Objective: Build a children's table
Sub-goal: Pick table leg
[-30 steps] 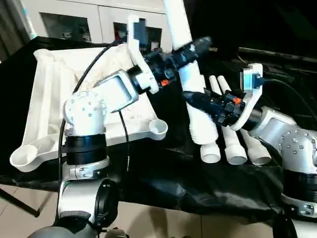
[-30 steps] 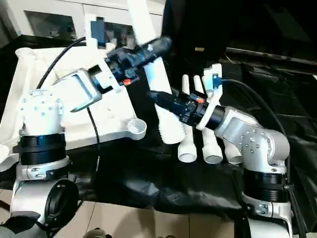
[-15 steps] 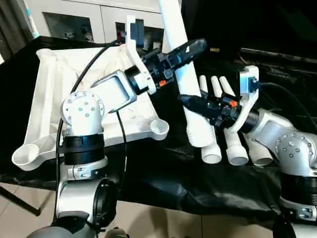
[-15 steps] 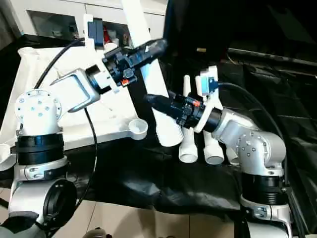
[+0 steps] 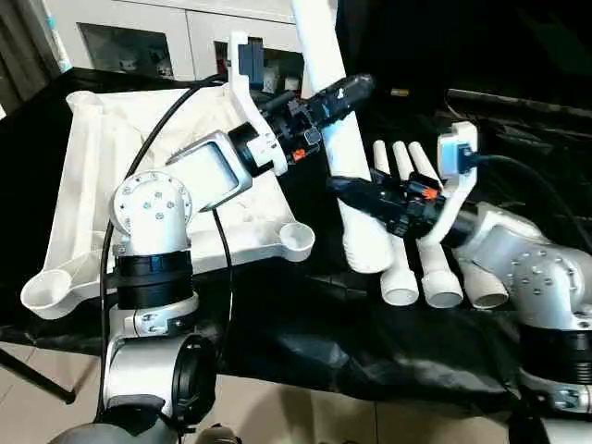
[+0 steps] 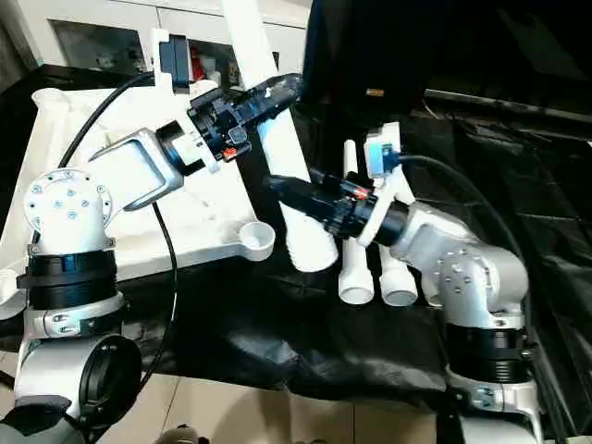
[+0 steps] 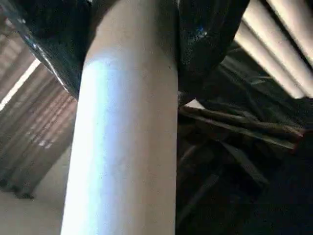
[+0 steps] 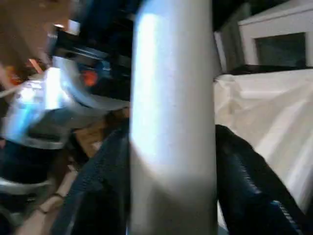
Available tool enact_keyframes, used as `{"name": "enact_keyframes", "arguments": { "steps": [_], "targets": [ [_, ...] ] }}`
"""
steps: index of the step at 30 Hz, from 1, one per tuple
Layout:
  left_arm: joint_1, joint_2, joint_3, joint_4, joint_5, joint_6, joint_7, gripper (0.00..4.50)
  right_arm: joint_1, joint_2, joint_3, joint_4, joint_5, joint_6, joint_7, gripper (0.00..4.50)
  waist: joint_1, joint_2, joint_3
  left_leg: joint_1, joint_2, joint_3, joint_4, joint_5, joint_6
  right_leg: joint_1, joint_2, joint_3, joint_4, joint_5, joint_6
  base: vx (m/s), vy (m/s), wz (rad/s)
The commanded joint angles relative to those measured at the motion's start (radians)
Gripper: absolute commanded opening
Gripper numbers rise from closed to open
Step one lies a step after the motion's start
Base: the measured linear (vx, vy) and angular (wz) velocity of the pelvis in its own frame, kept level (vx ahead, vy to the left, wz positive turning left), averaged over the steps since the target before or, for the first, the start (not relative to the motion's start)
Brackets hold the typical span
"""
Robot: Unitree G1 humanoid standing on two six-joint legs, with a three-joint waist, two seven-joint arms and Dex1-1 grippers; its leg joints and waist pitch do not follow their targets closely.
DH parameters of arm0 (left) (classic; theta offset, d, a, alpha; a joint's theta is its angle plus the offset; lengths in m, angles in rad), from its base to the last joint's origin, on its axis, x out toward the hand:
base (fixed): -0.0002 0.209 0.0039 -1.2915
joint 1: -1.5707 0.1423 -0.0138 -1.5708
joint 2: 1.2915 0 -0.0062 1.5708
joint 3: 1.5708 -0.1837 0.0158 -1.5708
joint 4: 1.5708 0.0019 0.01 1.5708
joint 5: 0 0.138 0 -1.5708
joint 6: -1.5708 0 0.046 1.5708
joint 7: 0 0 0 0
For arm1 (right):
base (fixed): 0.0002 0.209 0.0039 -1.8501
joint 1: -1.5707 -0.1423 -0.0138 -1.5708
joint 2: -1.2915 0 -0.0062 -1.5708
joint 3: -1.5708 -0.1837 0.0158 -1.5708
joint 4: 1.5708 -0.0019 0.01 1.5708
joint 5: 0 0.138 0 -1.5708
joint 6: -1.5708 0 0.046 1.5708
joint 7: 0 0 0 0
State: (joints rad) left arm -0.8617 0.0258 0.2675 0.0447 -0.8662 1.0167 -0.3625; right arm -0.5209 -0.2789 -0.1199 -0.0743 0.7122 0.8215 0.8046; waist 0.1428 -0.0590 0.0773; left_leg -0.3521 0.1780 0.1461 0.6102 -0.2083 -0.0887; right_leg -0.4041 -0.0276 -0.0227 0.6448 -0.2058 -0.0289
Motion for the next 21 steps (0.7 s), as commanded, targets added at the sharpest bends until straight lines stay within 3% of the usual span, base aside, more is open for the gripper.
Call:
{"name": "enact_keyframes", "arguments": {
  "steps": [1, 3, 5, 7, 12, 15, 21],
  "targets": [
    [-0.012, -0.014, -0.039, -0.047, -0.003, -0.005, 0.005, 1.85, 0.008, 0.0, 0.006, 0.019, -0.046, -0.014, -0.057, 2.72, 0.001, 0.015, -0.079, -0.007, 0.03, -0.005, -0.06, -0.005, 0.0, 0.073, -0.09, 0.044, -0.077, -0.051, -0.169, 0.0, 0.0, 0.0],
    [-0.015, -0.01, -0.052, -0.045, 0.023, -0.017, 0.024, 1.84, 0.01, 0.005, 0.024, 0.015, -0.083, -0.047, -0.087, 2.96, 0.001, 0.016, -0.081, -0.007, 0.032, -0.006, -0.06, -0.004, -0.003, 0.073, -0.091, 0.044, -0.077, -0.039, -0.168, 0.0, 0.0, 0.0],
    [-0.017, 0.025, -0.151, -0.059, 0.167, -0.09, 0.063, 1.84, 0.003, 0.03, 0.097, 0.03, -0.225, -0.127, -0.21, 2.99, -0.001, 0.018, -0.079, -0.005, 0.036, -0.008, -0.063, -0.005, -0.015, 0.067, -0.091, 0.043, -0.079, -0.057, -0.15, 0.0, 0.0, 0.0],
    [-0.02, 0.035, -0.191, -0.067, 0.226, -0.121, 0.085, 1.84, -0.003, 0.048, 0.118, 0.04, -0.26, -0.134, -0.261, 2.99, -0.003, 0.014, -0.079, -0.005, 0.033, -0.006, -0.063, -0.008, -0.023, 0.072, -0.092, 0.045, -0.08, -0.08, -0.137, 0.0, 0.0, 0.0],
    [-0.03, 0.072, -0.29, -0.08, 0.355, -0.184, 0.127, 1.84, -0.03, 0.081, 0.187, 0.066, -0.352, -0.127, -0.377, 2.99, -0.005, 0.016, -0.08, -0.006, 0.033, -0.007, -0.064, 0.007, -0.037, 0.07, -0.089, 0.045, -0.071, -0.024, -0.135, 0.0, 0.0, 0.0],
    [-0.036, 0.071, -0.296, -0.074, 0.37, -0.194, 0.137, 1.84, -0.038, 0.079, 0.23, 0.079, -0.408, -0.148, -0.408, 2.99, -0.008, 0.018, -0.079, -0.007, 0.031, -0.006, -0.063, 0.003, -0.051, 0.073, -0.09, 0.046, -0.069, -0.007, -0.129, 0.0, 0.0, 0.0],
    [-0.042, 0.075, -0.335, -0.05, 0.439, -0.249, 0.136, 1.84, -0.056, 0.145, 0.238, 0.127, -0.444, -0.154, -0.491, 2.99, -0.01, 0.017, -0.078, -0.005, 0.032, -0.006, -0.066, -0.02, -0.059, 0.071, -0.091, 0.047, -0.069, -0.017, -0.131, 0.0, 0.0, 0.0]
  ]
}}
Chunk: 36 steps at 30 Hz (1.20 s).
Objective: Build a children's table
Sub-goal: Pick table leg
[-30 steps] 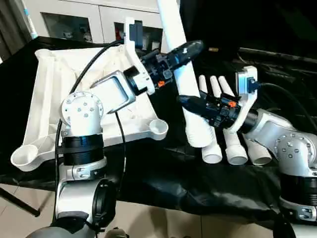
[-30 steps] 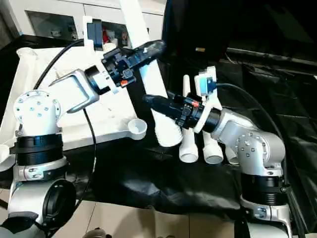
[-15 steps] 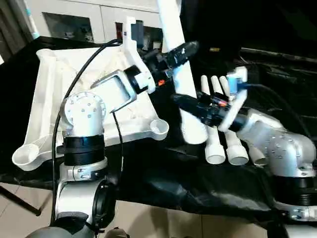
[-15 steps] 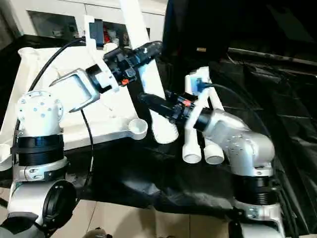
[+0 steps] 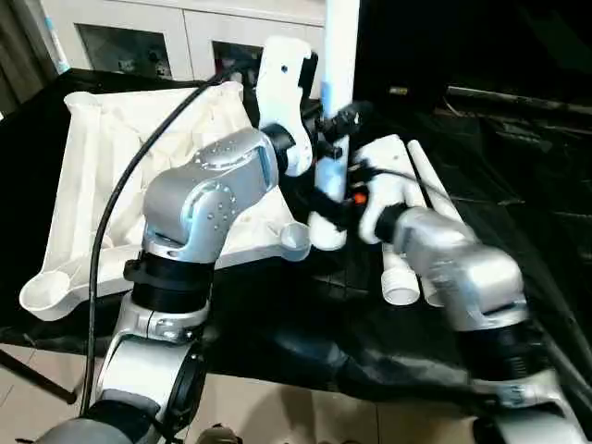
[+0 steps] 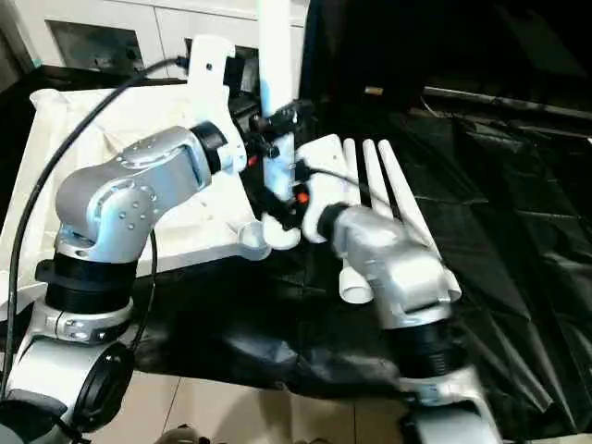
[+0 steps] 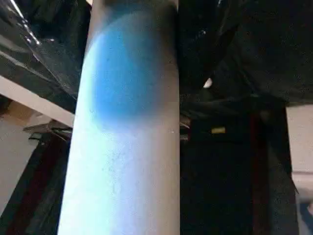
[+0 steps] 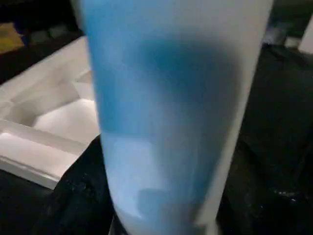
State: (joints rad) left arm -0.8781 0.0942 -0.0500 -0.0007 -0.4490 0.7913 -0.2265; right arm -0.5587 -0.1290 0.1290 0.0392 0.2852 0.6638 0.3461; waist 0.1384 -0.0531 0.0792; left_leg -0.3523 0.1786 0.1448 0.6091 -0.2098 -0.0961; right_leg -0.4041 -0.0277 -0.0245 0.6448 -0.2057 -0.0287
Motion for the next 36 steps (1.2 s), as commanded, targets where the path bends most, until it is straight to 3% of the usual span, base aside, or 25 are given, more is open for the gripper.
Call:
{"name": "enact_keyframes", "arguments": {
  "steps": [1, 5, 14, 15, 16, 19, 20, 22, 23, 24, 27, 28, 29, 30, 31, 33, 36],
  "targets": [
    [-0.025, 0.009, -0.021, -0.001, 0.027, -0.029, 0.002, 1.84, -0.018, 0.001, -0.014, 0.013, -0.01, 0.006, -0.033, 2.82, -0.005, 0.013, -0.08, -0.004, 0.032, -0.005, -0.066, -0.019, -0.053, 0.071, -0.092, 0.049, -0.068, -0.014, -0.128, 0.0, 0.0, 0.0],
    [-0.022, 0.005, -0.018, 0.002, 0.038, -0.034, 0.006, 1.84, -0.015, 0.012, -0.016, 0.0, 0.007, 0.011, -0.024, 2.45, -0.006, 0.015, -0.081, -0.005, 0.031, -0.005, -0.064, -0.009, -0.05, 0.072, -0.09, 0.049, -0.064, 0.037, -0.131, 0.0, 0.0, 0.0],
    [-0.017, 0.011, -0.034, 0.008, 0.061, -0.052, -0.02, 1.84, -0.005, 0.027, -0.021, -0.007, 0.011, 0.004, -0.008, 2.06, -0.006, 0.016, -0.081, -0.004, 0.031, -0.005, -0.064, -0.019, -0.052, 0.072, -0.09, 0.049, -0.066, 0.026, -0.133, 0.0, 0.0, 0.0],
    [-0.015, 0.012, -0.034, 0.005, 0.054, -0.045, -0.029, 2.19, -0.005, 0.027, -0.024, -0.008, 0.016, 0.003, -0.003, 2.06, -0.006, 0.016, -0.081, -0.004, 0.031, -0.005, -0.065, -0.019, -0.052, 0.073, -0.09, 0.049, -0.065, 0.028, -0.133, 0.0, 0.0, 0.0],
    [-0.011, -0.006, -0.008, -0.002, 0.003, -0.022, -0.055, 2.54, -0.003, 0.025, -0.03, -0.011, 0.028, -0.002, 0.012, 2.05, -0.006, 0.019, -0.081, -0.004, 0.031, -0.005, -0.064, -0.019, -0.053, 0.072, -0.091, 0.049, -0.065, 0.031, -0.135, 0.0, 0.0, 0.0],
    [-0.005, -0.018, 0.038, -0.012, -0.052, -0.005, -0.076, 2.54, 0.004, 0.01, -0.046, -0.031, 0.067, -0.018, 0.076, 2.05, -0.006, 0.017, -0.081, -0.006, 0.029, -0.004, -0.063, -0.022, -0.048, 0.075, -0.09, 0.05, -0.065, 0.047, -0.15, 0.0, 0.0, 0.0],
    [0.002, -0.006, 0.056, -0.016, -0.091, 0.008, -0.121, 2.6, 0.012, -0.01, -0.061, -0.055, 0.113, -0.017, 0.142, 2.04, -0.005, 0.025, -0.081, -0.005, 0.029, -0.004, -0.062, -0.029, -0.043, 0.075, -0.089, 0.049, -0.063, 0.053, -0.161, 0.0, 0.0, 0.0],
    [0.007, 0.002, 0.07, -0.018, -0.122, 0.018, -0.157, 2.97, 0.017, -0.023, -0.071, -0.071, 0.145, -0.016, 0.189, 2.03, -0.002, 0.021, -0.081, -0.005, 0.03, -0.003, -0.061, -0.034, -0.03, 0.077, -0.089, 0.05, -0.064, 0.059, -0.169, 0.0, 0.0, 0.0],
    [0.018, 0.019, 0.08, -0.023, -0.157, 0.028, -0.212, 2.97, 0.028, -0.05, -0.084, -0.09, 0.2, -0.001, 0.273, 2.03, -0.003, 0.024, -0.081, -0.007, 0.029, -0.004, -0.061, -0.033, -0.027, 0.076, -0.088, 0.049, -0.063, 0.058, -0.172, 0.0, 0.0, 0.0],
    [0.028, 0.034, 0.086, -0.028, -0.196, 0.04, -0.27, 3.05, 0.038, -0.085, -0.086, -0.101, 0.232, 0.004, 0.349, 2.02, -0.001, 0.019, -0.08, -0.007, 0.028, -0.002, -0.059, -0.035, -0.012, 0.079, -0.087, 0.049, -0.066, 0.05, -0.175, 0.0, 0.0, 0.0],
    [0.042, 0.053, 0.112, -0.037, -0.293, 0.096, -0.375, 3.14, 0.05, -0.169, -0.091, -0.107, 0.273, 0.018, 0.486, 2.02, 0.002, 0.019, -0.081, -0.009, 0.028, -0.001, -0.057, -0.016, 0.004, 0.079, -0.088, 0.048, -0.065, 0.051, -0.194, 0.0, 0.0, 0.0],
    [0.042, 0.053, 0.112, -0.037, -0.293, 0.096, -0.375, 3.14, 0.05, -0.169, -0.091, -0.107, 0.273, 0.018, 0.486, 2.02, 0.003, 0.02, -0.08, -0.008, 0.029, -0.001, -0.058, -0.021, 0.005, 0.077, -0.089, 0.048, -0.067, 0.029, -0.198, 0.0, 0.0, 0.0],
    [0.042, 0.061, 0.123, -0.037, -0.345, 0.128, -0.426, 3.14, 0.056, -0.23, -0.089, -0.12, 0.304, 0.041, 0.572, 2.01, 0.001, 0.02, -0.079, -0.009, 0.029, 0.0, -0.058, -0.027, 0.007, 0.077, -0.088, 0.047, -0.069, 0.013, -0.199, 0.0, 0.0, 0.0],
    [0.042, 0.063, 0.126, -0.035, -0.36, 0.136, -0.438, 2.82, 0.058, -0.248, -0.086, -0.124, 0.312, 0.044, 0.598, 2.01, 0.005, 0.018, -0.077, -0.007, 0.03, 0.0, -0.057, -0.04, 0.012, 0.076, -0.089, 0.048, -0.074, -0.034, -0.198, 0.0, 0.0, 0.0],
    [0.039, 0.063, 0.128, -0.031, -0.369, 0.144, -0.445, 2.82, 0.058, -0.261, -0.081, -0.127, 0.315, 0.046, 0.617, 2.01, 0.005, 0.018, -0.077, -0.007, 0.03, 0.0, -0.057, -0.04, 0.012, 0.076, -0.089, 0.048, -0.074, -0.034, -0.198, 0.0, 0.0, 0.0],
    [0.035, 0.07, 0.118, -0.018, -0.371, 0.151, -0.465, 2.78, 0.057, -0.289, -0.064, -0.128, 0.314, 0.047, 0.653, 2.01, 0.006, 0.015, -0.078, -0.008, 0.03, -0.001, -0.056, -0.035, 0.02, 0.076, -0.09, 0.048, -0.076, -0.064, -0.189, 0.0, 0.0, 0.0],
    [0.033, 0.082, 0.09, -0.008, -0.365, 0.15, -0.502, 2.35, 0.05, -0.315, -0.048, -0.116, 0.307, 0.043, 0.68, 2.01, 0.005, 0.016, -0.079, -0.008, 0.031, -0.001, -0.057, -0.025, 0.022, 0.074, -0.09, 0.046, -0.079, -0.095, -0.175, 0.0, 0.0, 0.0]
  ]
}}
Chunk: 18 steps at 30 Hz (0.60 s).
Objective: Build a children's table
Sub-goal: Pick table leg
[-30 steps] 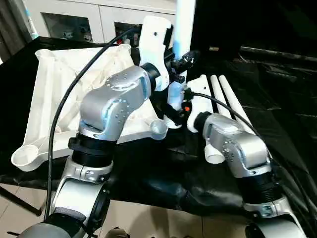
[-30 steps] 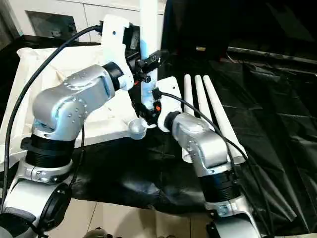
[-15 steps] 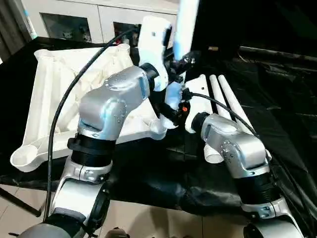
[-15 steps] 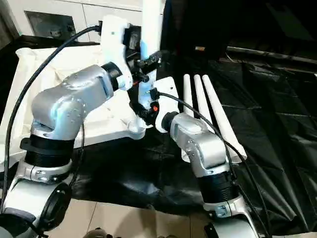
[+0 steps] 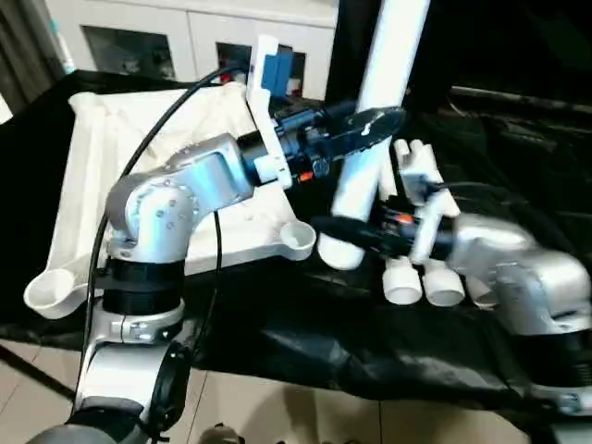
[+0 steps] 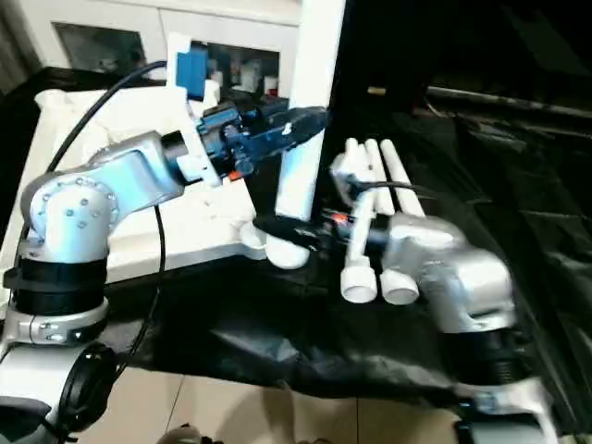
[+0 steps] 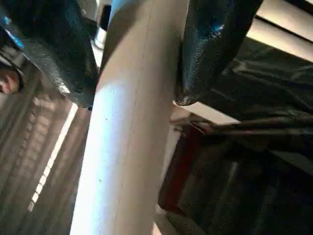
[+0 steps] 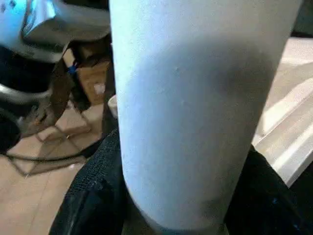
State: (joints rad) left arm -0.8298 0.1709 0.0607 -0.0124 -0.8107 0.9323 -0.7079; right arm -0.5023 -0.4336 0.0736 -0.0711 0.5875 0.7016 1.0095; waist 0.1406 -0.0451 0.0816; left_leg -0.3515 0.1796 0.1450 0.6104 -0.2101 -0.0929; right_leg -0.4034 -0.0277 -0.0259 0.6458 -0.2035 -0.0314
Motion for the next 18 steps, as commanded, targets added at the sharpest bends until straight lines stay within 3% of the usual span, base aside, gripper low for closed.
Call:
{"name": "enact_keyframes", "arguments": {
  "steps": [1, 5, 16, 18],
  "targets": [
    [-0.017, 0.003, -0.026, 0.008, -0.008, 0.012, -0.031, 2.26, -0.01, -0.019, 0.015, 0.002, 0.004, 0.005, 0.031, 2.01, 0.003, 0.009, -0.081, -0.008, 0.03, -0.001, -0.058, -0.023, 0.019, 0.072, -0.09, 0.047, -0.081, -0.099, -0.171, 0.0, 0.0, 0.0],
    [-0.02, 0.0, -0.032, 0.01, -0.018, 0.024, -0.04, 2.01, -0.012, -0.033, 0.027, 0.01, 0.001, 0.005, 0.06, 2.01, 0.004, 0.01, -0.085, -0.007, 0.032, -0.001, -0.055, -0.009, 0.02, 0.072, -0.09, 0.045, -0.076, -0.06, -0.187, 0.0, 0.0, 0.0],
    [-0.034, -0.02, 0.014, 0.049, -0.03, 0.012, -0.008, 1.95, -0.001, -0.043, 0.035, 0.002, -0.016, -0.015, 0.059, 2.0, 0.006, 0.014, -0.087, -0.008, 0.037, 0.002, -0.053, -0.016, 0.019, 0.073, -0.093, 0.038, -0.075, -0.028, -0.211, 0.0, 0.0, 0.0],
    [-0.032, -0.028, 0.024, 0.051, -0.029, 0.007, 0.006, 1.95, -0.003, -0.042, 0.032, 0.0, -0.013, -0.01, 0.055, 2.7, 0.006, 0.013, -0.086, -0.01, 0.037, 0.001, -0.054, -0.018, 0.016, 0.075, -0.093, 0.036, -0.074, -0.028, -0.208, 0.0, 0.0, 0.0]
  ]
}}
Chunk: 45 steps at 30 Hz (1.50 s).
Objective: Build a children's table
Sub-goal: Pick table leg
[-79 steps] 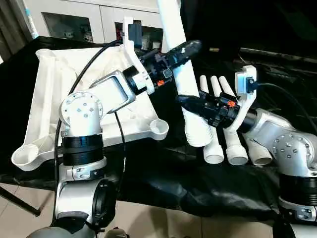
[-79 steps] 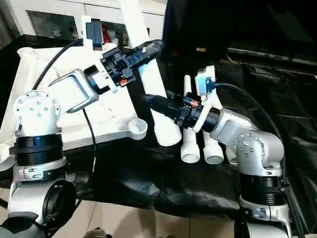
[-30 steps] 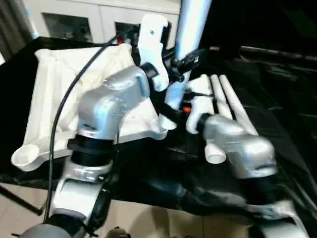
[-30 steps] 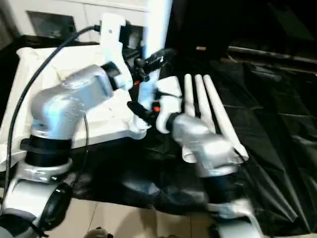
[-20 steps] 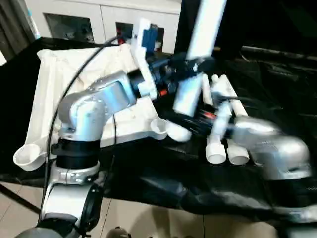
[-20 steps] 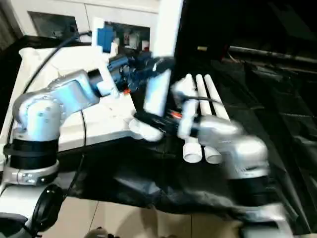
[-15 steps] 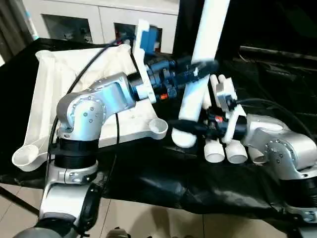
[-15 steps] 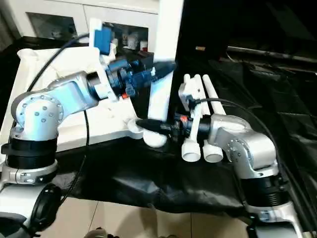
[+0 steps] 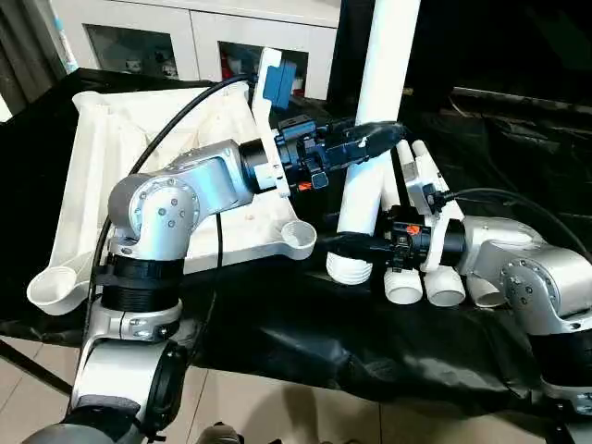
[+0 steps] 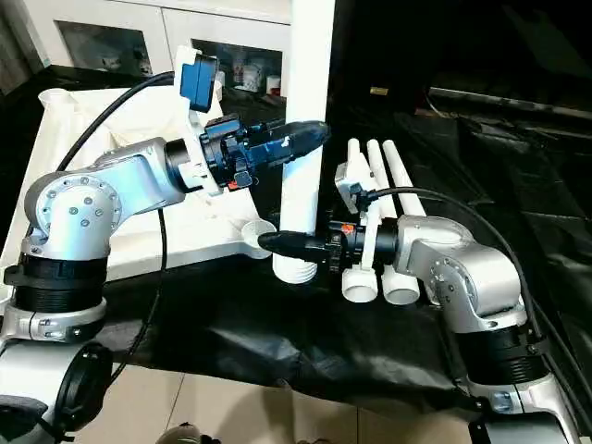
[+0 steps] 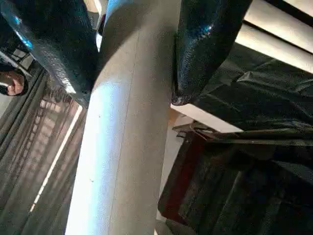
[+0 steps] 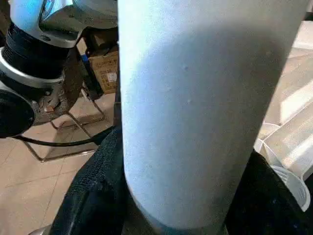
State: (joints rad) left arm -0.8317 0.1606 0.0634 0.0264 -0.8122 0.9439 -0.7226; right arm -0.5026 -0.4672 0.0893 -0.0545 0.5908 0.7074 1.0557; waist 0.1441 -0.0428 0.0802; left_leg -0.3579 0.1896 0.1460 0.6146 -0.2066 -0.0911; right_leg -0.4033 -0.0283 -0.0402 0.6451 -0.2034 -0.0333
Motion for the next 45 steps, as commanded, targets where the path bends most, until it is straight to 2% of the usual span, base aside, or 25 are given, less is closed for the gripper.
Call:
{"name": "enact_keyframes", "arguments": {
  "steps": [1, 2, 4, 5, 6, 9, 10, 11, 13, 14, 16, 20, 25, 36, 45],
  "targets": [
    [-0.03, -0.019, 0.023, 0.013, -0.026, -0.007, 0.024, 1.95, -0.003, -0.007, 0.016, -0.017, -0.015, -0.014, 0.007, 2.7, 0.002, 0.011, -0.085, -0.004, 0.028, 0.0, -0.058, -0.023, 0.013, 0.075, -0.093, 0.05, -0.073, -0.032, -0.206, 0.0, 0.0, 0.0],
    [-0.031, -0.026, 0.032, 0.019, -0.016, -0.018, 0.049, 1.95, -0.008, 0.0, 0.009, -0.015, -0.01, -0.007, -0.007, 2.77, 0.002, 0.014, -0.083, -0.006, 0.026, 0.0, -0.058, -0.03, 0.012, 0.074, -0.091, 0.049, -0.077, -0.052, -0.198, 0.0, 0.0, 0.0],
    [-0.031, -0.029, 0.035, 0.02, -0.012, -0.023, 0.057, 1.95, -0.011, 0.005, 0.006, -0.013, -0.011, -0.007, -0.018, 2.77, 0.002, 0.011, -0.085, -0.004, 0.027, -0.001, -0.058, -0.034, 0.009, 0.076, -0.093, 0.049, -0.079, -0.077, -0.189, 0.0, 0.0, 0.0],
    [-0.032, -0.031, 0.038, 0.02, -0.007, -0.029, 0.066, 1.9, -0.012, 0.009, 0.003, -0.013, -0.011, -0.008, -0.026, 3.08, 0.002, 0.012, -0.085, -0.005, 0.029, -0.001, -0.058, -0.029, 0.008, 0.074, -0.094, 0.049, -0.078, -0.071, -0.19, 0.0, 0.0, 0.0],
    [-0.031, -0.033, 0.04, 0.017, -0.002, -0.034, 0.074, 1.88, -0.011, 0.012, 0.001, -0.015, -0.013, -0.012, -0.033, 3.15, 0.0, 0.005, -0.085, -0.006, 0.028, -0.001, -0.059, -0.028, 0.008, 0.076, -0.093, 0.049, -0.077, -0.069, -0.188, 0.0, 0.0, 0.0],
    [-0.026, -0.033, 0.042, 0.002, 0.001, -0.038, 0.08, 1.87, -0.012, 0.032, -0.012, -0.017, -0.027, -0.024, -0.081, 3.33, 0.001, 0.008, -0.086, -0.007, 0.027, -0.001, -0.058, -0.008, 0.007, 0.074, -0.093, 0.049, -0.074, -0.054, -0.185, 0.0, 0.0, 0.0],
    [-0.023, -0.034, 0.041, -0.002, 0.001, -0.04, 0.079, 1.86, -0.011, 0.034, -0.014, -0.018, -0.025, -0.023, -0.083, 3.42, 0.001, 0.004, -0.086, -0.006, 0.027, 0.001, -0.058, -0.01, 0.008, 0.074, -0.093, 0.049, -0.076, -0.057, -0.183, 0.0, 0.0, 0.0],
    [-0.017, -0.033, 0.04, -0.007, 0.002, -0.046, 0.075, 1.86, -0.01, 0.034, -0.015, -0.018, -0.023, -0.021, -0.083, 3.46, 0.002, 0.007, -0.086, -0.006, 0.027, 0.0, -0.058, -0.009, 0.009, 0.074, -0.093, 0.049, -0.074, -0.055, -0.182, 0.0, 0.0, 0.0],
    [-0.012, -0.028, 0.032, -0.012, 0.008, -0.059, 0.061, 1.86, -0.011, 0.034, -0.017, -0.018, -0.018, -0.016, -0.082, 3.46, 0.001, 0.007, -0.086, -0.006, 0.028, 0.0, -0.058, -0.008, 0.009, 0.074, -0.093, 0.049, -0.073, -0.05, -0.183, 0.0, 0.0, 0.0],
    [-0.004, -0.014, 0.011, -0.022, 0.024, -0.074, 0.036, 1.86, -0.016, 0.031, -0.021, -0.015, -0.013, -0.009, -0.08, 3.46, 0.002, 0.004, -0.086, -0.006, 0.029, 0.0, -0.059, -0.009, 0.012, 0.074, -0.095, 0.049, -0.074, -0.053, -0.179, 0.0, 0.0, 0.0],
    [0.0, -0.009, 0.003, -0.025, 0.029, -0.077, 0.028, 1.86, -0.019, 0.028, -0.024, -0.013, -0.01, -0.006, -0.078, 3.46, 0.001, 0.007, -0.086, -0.006, 0.029, 0.0, -0.059, -0.007, 0.012, 0.072, -0.094, 0.049, -0.073, -0.052, -0.178, 0.0, 0.0, 0.0],
    [0.012, 0.015, -0.018, -0.047, 0.013, -0.061, -0.014, 1.86, -0.035, 0.009, -0.038, -0.002, 0.017, 0.016, -0.058, 3.46, 0.0, 0.005, -0.085, -0.005, 0.028, 0.002, -0.059, -0.013, 0.011, 0.073, -0.094, 0.05, -0.075, -0.068, -0.174, 0.0, 0.0, 0.0],
    [0.022, 0.041, -0.052, -0.059, 0.024, -0.054, -0.047, 1.86, -0.049, -0.02, -0.025, 0.004, 0.028, 0.033, -0.012, 3.46, 0.0, 0.005, -0.085, -0.005, 0.028, 0.002, -0.058, -0.01, 0.011, 0.073, -0.093, 0.05, -0.073, -0.065, -0.172, 0.0, 0.0, 0.0],
    [0.015, 0.049, -0.059, -0.043, 0.028, -0.069, -0.067, 1.86, -0.05, -0.058, 0.01, -0.002, 0.022, 0.048, 0.037, 3.46, 0.001, 0.003, -0.085, -0.007, 0.027, 0.003, -0.057, -0.003, 0.015, 0.073, -0.093, 0.049, -0.074, -0.075, -0.169, 0.0, 0.0, 0.0],
    [0.018, 0.049, -0.072, -0.038, 0.034, -0.07, -0.074, 1.86, -0.045, -0.07, 0.013, -0.006, 0.033, 0.06, 0.051, 3.46, 0.001, 0.004, -0.087, -0.007, 0.028, 0.003, -0.055, 0.0, 0.015, 0.074, -0.093, 0.049, -0.072, -0.058, -0.179, 0.0, 0.0, 0.0]
  ]
}}
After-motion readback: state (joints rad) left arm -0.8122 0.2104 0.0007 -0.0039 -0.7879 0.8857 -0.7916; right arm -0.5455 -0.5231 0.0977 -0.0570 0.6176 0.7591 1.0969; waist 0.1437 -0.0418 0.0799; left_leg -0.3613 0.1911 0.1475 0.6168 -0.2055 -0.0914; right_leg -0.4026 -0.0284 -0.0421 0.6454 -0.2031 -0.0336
